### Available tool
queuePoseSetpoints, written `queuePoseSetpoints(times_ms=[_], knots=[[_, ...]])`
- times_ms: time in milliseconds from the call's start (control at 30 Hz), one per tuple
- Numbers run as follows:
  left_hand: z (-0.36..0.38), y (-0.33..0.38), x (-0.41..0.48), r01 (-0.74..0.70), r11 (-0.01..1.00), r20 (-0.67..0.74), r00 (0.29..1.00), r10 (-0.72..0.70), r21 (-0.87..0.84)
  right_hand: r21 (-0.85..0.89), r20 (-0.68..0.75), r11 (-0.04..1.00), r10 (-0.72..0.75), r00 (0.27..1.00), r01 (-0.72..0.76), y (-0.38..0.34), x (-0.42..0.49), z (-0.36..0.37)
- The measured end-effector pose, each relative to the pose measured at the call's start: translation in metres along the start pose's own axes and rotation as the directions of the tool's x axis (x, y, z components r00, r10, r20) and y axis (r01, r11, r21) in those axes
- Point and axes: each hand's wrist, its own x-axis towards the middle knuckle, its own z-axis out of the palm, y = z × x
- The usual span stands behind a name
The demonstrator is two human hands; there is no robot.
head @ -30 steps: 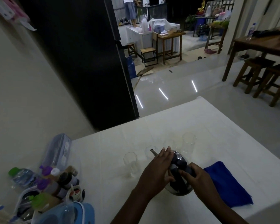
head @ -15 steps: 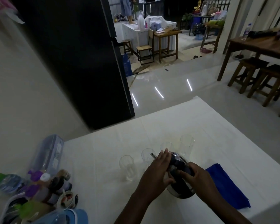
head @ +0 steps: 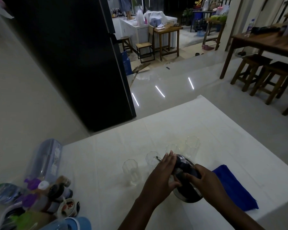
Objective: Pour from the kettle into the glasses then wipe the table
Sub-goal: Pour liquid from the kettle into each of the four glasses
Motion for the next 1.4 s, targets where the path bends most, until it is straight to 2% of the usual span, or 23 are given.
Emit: queuePoseSetpoints(times_ms=[900, 1400], knots=[[-0.0002, 0.0016, 0.0022, 0.025, 1.000, 0.020, 0.999, -0.025, 0.001, -0.030, -0.026, 0.997, 0.072, 0.997, -0.073, -0.0035, 0.0011, -0.0018], [-0.0027, 0.0085, 0.0027, 0.049, 0.997, 0.020, 0.999, -0.048, -0.059, -0.034, -0.038, 0.998, 0.059, 0.998, -0.060, -0.0055, -0.0014, -0.0056]])
